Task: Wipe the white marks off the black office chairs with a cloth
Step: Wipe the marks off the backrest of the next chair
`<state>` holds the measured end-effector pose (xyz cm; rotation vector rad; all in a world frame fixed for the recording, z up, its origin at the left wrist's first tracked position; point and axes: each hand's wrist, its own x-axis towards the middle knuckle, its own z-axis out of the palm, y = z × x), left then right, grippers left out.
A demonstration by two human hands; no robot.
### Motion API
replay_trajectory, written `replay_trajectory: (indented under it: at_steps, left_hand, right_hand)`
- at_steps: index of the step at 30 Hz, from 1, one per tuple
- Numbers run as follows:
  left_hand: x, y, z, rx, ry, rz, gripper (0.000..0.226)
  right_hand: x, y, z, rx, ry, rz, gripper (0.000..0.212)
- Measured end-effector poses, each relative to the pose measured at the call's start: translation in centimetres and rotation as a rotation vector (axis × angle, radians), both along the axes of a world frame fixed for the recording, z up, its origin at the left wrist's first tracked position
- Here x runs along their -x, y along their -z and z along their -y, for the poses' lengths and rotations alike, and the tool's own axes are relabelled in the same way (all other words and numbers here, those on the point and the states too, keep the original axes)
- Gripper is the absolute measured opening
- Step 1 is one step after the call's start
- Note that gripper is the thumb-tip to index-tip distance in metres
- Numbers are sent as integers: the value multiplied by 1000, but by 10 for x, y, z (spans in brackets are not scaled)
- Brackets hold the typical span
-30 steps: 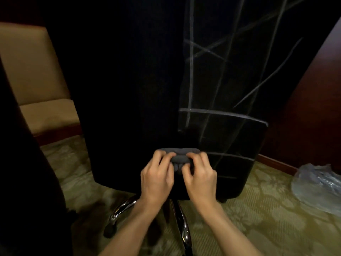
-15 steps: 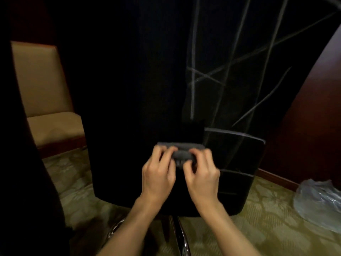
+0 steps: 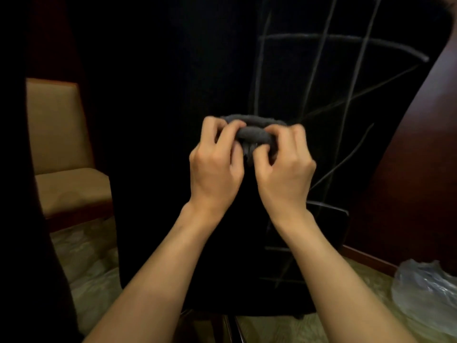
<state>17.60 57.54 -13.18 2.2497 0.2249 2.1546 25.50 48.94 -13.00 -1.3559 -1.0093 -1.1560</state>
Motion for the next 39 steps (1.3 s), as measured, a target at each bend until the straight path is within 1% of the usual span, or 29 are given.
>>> replay_trajectory:
  at_steps: [3,5,7,8,10,16,18,19,20,22,25,26,28,31,37,39]
  left_hand:
    - [1,55,-6,-16,-45,-100,33]
    - [6,95,-7,3,-60,-177,32]
    - [7,112,-6,27,-50,-227,31]
    - [7,110,-5,34,-41,-231,31]
    - [4,89,-3,34,-18,-195,31]
    - [-1,-27,6,-8,-29,11,32]
    - [-1,-52,9,-6,-28,61,31]
    - [-1,-56,8,-7,-28,72,31]
    - [-3,-51,6,-14,-33,69,31]
    - [-5,-21,0,-44,-43,23,33]
    - [-1,39,-6,-44,-62,-87,32]
    - [0,50,-6,-31,-62,-115,32]
    - [0,52,-4,-10,-57,-144,32]
    - [1,16,2,-38,-31,-122,32]
    - [8,-119,17,-169,-50,97,31]
    - [9,-144,20,-182,-50,128,31]
  right_hand:
    - [-7,53,3,101,26,24,22]
    - [-8,93,7,192,29,5,21]
    - [-7,112,10,245,6,-34,19]
    - [-7,110,10,248,-6,-45,19]
    - [-8,88,9,207,-15,-44,19]
    - [-2,-35,6,-13,3,49,17]
    - [1,-59,4,-65,4,62,16]
    - [1,-61,3,-78,2,66,15]
    - [-1,-56,2,-82,1,71,16]
    - [-6,-25,2,-41,-3,83,18]
    - [-12,36,6,121,2,66,20]
    - [-13,47,7,164,1,46,20]
    - [-14,47,10,202,2,24,21]
    - [-12,12,16,153,1,54,21]
    - [0,-121,22,-106,27,191,20]
    - [2,-147,22,-139,49,210,20]
